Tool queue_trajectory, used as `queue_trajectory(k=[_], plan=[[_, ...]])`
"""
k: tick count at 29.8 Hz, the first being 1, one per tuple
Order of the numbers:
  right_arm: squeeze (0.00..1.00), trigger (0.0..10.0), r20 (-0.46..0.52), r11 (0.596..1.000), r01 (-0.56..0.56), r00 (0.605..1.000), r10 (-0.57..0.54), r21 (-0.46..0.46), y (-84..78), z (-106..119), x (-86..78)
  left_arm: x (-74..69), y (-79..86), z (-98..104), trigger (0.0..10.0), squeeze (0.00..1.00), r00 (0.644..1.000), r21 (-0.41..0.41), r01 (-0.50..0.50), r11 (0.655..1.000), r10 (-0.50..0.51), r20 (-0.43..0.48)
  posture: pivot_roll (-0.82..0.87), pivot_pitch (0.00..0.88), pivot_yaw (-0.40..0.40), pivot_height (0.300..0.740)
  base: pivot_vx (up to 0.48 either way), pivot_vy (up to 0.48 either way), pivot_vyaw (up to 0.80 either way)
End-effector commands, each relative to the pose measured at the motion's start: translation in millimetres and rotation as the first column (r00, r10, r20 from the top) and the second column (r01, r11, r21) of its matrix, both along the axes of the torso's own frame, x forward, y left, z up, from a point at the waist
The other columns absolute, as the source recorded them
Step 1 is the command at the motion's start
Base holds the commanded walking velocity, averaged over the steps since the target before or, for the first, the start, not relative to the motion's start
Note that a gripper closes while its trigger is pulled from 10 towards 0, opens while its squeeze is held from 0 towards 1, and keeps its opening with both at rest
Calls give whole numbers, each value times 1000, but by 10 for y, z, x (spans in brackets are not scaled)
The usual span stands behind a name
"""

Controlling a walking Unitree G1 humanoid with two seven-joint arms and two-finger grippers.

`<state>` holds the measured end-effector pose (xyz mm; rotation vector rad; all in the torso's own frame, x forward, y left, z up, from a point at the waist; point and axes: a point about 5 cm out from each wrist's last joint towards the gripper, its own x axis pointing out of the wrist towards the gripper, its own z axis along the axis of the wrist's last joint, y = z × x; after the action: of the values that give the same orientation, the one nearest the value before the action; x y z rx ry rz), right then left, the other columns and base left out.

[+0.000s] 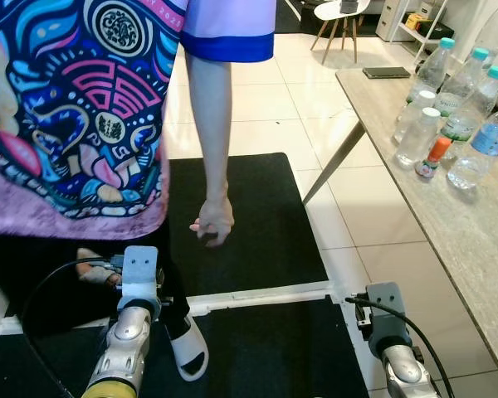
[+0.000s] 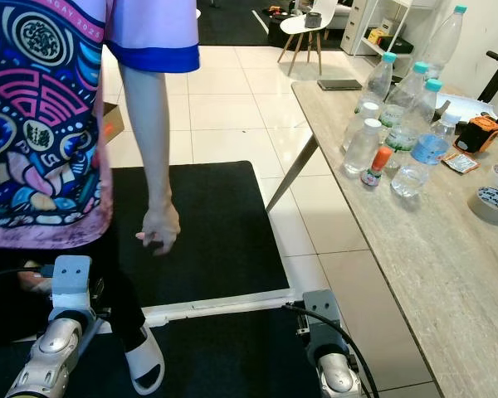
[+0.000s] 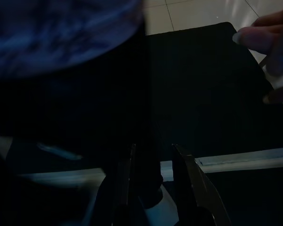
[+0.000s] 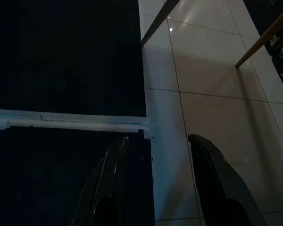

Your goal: Restocking fridge

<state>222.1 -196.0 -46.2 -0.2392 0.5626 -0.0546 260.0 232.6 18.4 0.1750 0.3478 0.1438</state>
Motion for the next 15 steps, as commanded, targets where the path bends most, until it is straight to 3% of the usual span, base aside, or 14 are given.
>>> queue_trajectory(k=[1, 12, 15], plan=[[0, 10000, 10, 1000, 6, 1000, -7, 10, 0, 0, -16, 5, 18, -7, 10000, 0, 1000, 20, -1, 1000, 1, -6, 37, 35, -36, 740, 0, 0, 0], [0, 10000, 5, 1000, 7, 1000, -7, 15, 6, -10, -27, 14, 1, 5, 10000, 0, 1000, 26, 5, 1000, -5, 6, 38, 42, -33, 740, 0, 0, 0], [0, 10000, 3, 1000, 7, 1000, -7, 14, 3, -11, -29, 15, -2, 7, 10000, 0, 1000, 28, 5, 1000, -5, 7, 39, 44, -35, 740, 315, 0, 0]])
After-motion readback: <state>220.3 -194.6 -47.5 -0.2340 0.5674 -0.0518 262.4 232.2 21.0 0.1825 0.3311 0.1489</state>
